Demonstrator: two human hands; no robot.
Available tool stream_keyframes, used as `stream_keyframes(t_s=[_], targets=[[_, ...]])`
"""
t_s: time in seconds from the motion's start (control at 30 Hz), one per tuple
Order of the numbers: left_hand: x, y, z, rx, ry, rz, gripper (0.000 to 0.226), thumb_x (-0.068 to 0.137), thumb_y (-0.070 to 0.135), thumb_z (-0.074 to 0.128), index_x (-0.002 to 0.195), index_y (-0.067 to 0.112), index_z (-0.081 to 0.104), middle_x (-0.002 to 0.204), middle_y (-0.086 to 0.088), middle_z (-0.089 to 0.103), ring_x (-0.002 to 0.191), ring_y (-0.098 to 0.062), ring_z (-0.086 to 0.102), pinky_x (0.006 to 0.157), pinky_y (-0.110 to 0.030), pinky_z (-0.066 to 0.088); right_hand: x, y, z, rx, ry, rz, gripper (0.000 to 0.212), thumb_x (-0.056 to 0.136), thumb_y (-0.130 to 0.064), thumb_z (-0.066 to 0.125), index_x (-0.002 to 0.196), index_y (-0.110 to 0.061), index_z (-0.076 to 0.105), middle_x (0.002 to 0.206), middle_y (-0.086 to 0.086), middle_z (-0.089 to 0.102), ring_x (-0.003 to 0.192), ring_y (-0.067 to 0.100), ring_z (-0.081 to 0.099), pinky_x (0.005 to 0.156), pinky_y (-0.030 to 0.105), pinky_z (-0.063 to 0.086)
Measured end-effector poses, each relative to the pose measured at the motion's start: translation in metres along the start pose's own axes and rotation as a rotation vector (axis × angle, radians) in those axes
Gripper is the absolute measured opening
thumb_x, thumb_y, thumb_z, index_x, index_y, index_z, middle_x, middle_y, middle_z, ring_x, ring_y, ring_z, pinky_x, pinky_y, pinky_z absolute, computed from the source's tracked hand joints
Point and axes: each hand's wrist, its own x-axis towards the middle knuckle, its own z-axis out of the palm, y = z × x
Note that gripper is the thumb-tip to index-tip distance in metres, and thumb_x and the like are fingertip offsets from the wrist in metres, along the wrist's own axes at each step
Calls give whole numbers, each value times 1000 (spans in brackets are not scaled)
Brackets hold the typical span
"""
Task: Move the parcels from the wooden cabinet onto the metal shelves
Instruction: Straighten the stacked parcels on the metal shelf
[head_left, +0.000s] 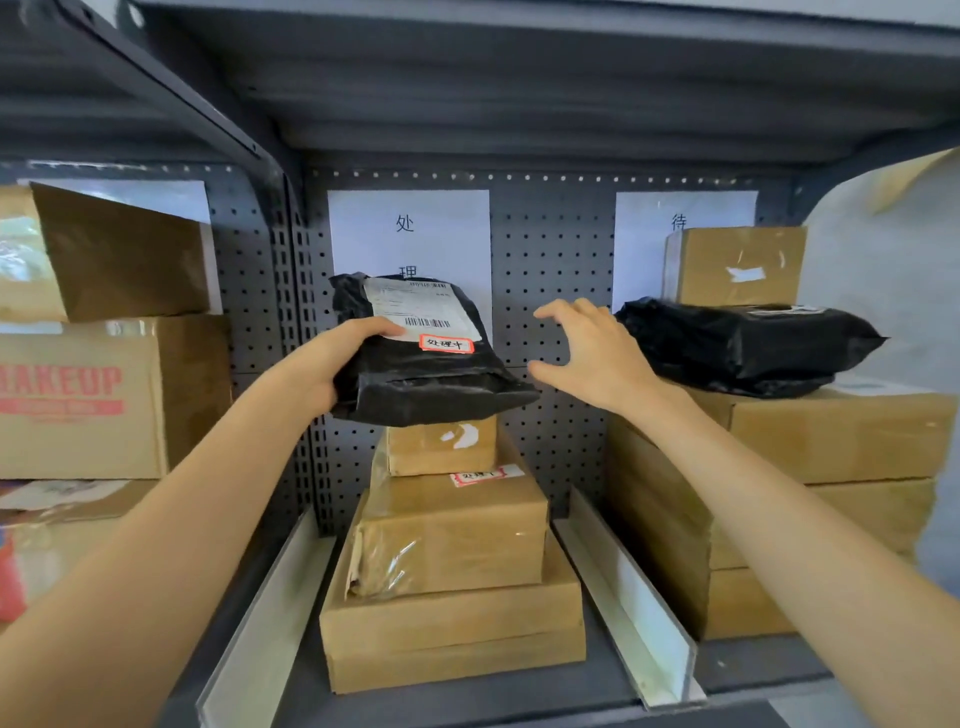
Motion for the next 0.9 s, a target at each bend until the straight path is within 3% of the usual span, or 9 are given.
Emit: stream_keyframes(t_s=[0.07,0.13,0.2,0.33,0.5,0.67,0.73,0.83,0.9], targets=[[9,-1,1,1,16,-11,16,85,24,68,92,13,59,69,-5,71,66,-20,65,49,-24,55,5,2,3,-11,-7,2,57,87,-38,64,138,-22,42,137,7,46,126,27,41,101,41,38],[20,-1,1,18,35,-18,22,83,25,69,97,12,60,87,-9,69,75,-23,64,66,-32,55,9,4,6,-26,-18,2,58,87,-38,63,138,-22,42,137,7,46,126,27,41,100,40,37],[27,0,1,58,67,-11,23,81,25,71,95,11,58,92,-11,67,77,-25,64,74,-35,53,12,5,9,-51,-30,-3,58,88,-38,63,140,-22,41,137,7,45,127,28,40,100,39,36],[39,3,7,137,88,49,44,83,21,69,118,2,52,90,-12,64,73,-24,62,59,-31,50,14,6,15,-131,-68,-17,60,89,-37,62,142,-22,38,141,8,43,130,28,37,105,41,32],[41,-1,9,209,89,79,53,85,21,68,127,-3,47,96,-15,63,71,-22,61,51,-28,46,15,6,22,-154,-69,-21,60,89,-36,63,142,-21,38,141,7,44,130,27,38,103,38,34],[39,-1,1,170,134,106,35,85,28,69,106,1,59,78,-8,65,63,-19,62,47,-23,47,15,5,24,-157,-77,-18,61,88,-36,64,142,-22,38,139,7,45,127,27,40,101,37,36],[37,0,-5,188,175,174,34,85,31,69,102,4,59,84,-8,66,74,-23,63,61,-27,51,12,3,22,-153,-76,-16,62,88,-36,64,142,-21,38,139,7,45,127,27,40,101,37,36],[30,1,-13,271,239,286,53,84,35,68,128,7,54,130,-10,56,116,-27,53,98,-41,46,8,-2,15,-145,-69,-19,61,89,-34,64,142,-21,38,139,8,45,127,28,39,101,38,35],[19,1,-16,360,283,387,54,87,33,66,134,11,51,140,-8,48,125,-26,47,105,-40,39,4,-7,9,-139,-60,-22,59,90,-33,62,142,-20,38,138,9,44,128,29,38,101,39,33]])
